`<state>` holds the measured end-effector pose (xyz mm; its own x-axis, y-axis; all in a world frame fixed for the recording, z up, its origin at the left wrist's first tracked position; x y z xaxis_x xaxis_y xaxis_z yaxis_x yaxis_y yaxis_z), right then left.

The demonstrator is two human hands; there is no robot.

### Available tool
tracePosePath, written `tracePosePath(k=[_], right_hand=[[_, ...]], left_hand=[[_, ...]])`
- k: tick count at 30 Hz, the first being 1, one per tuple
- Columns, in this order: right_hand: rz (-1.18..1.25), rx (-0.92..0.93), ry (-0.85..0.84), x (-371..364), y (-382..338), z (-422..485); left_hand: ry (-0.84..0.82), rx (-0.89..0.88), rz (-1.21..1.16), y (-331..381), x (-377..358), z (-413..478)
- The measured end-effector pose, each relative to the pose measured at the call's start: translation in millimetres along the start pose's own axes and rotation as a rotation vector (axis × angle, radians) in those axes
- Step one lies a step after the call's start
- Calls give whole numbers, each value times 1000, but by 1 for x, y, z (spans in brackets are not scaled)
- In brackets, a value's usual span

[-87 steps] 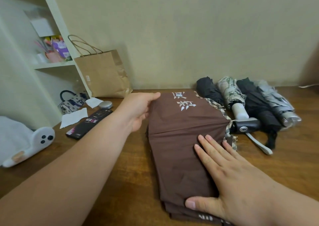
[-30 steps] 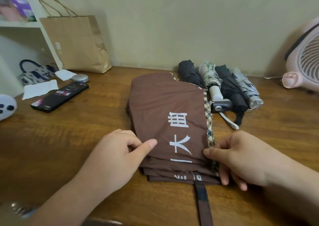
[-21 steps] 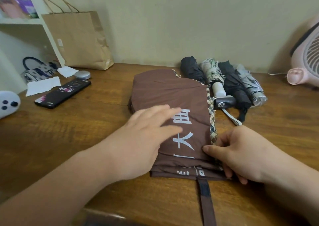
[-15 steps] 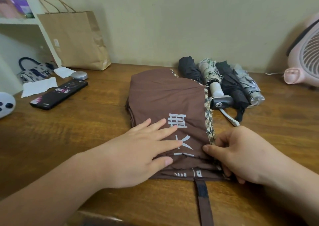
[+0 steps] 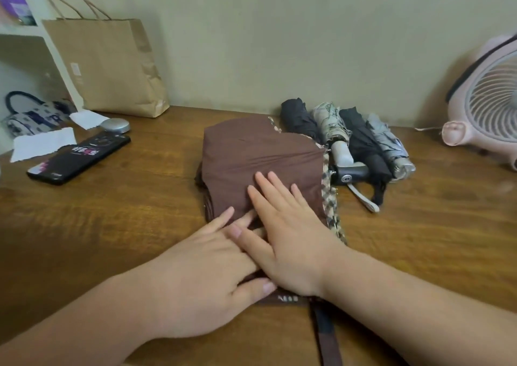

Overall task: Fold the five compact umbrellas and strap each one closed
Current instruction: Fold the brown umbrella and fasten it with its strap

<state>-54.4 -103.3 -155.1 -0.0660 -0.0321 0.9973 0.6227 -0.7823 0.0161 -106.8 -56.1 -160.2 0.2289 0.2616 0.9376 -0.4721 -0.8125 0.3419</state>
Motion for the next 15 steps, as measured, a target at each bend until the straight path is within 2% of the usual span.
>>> tracePosePath(k=[2, 5, 9, 12, 13, 14, 15], right_hand=[[-54, -27, -36, -11, 22, 1], [-158, -72, -59, -13, 45, -8], [-252, -177, -131, -16, 62, -15], [-259, -201, -131, -15, 61, -14], [-262, -202, -129, -15, 61, -14], [-269, -197, -128, -16, 60, -13], [-276, -188, -129, -17, 60, -13]], left_hand=[[-89, 76, -119, -8, -5, -3], [-143, 101, -62, -12, -10, -11], [-17, -29, 198, -10, -18, -32], [-9, 169, 156, -28, -20, -12], [58, 218, 41, -23, -3, -3], [200, 283, -71, -21, 20, 4], [417, 270, -38, -14, 47, 8]])
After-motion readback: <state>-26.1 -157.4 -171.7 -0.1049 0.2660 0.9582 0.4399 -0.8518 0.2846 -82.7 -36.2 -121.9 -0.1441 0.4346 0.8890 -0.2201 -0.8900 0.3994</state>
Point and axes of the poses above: each hand's wrist, its own z-axis towards the middle knuckle, its own x-axis out of the back of the hand, y = z × x, the point moved 10 cm from there along z, towards the middle knuckle, and after that the axes turned 14 degrees about -z, right-handed, at the moved point
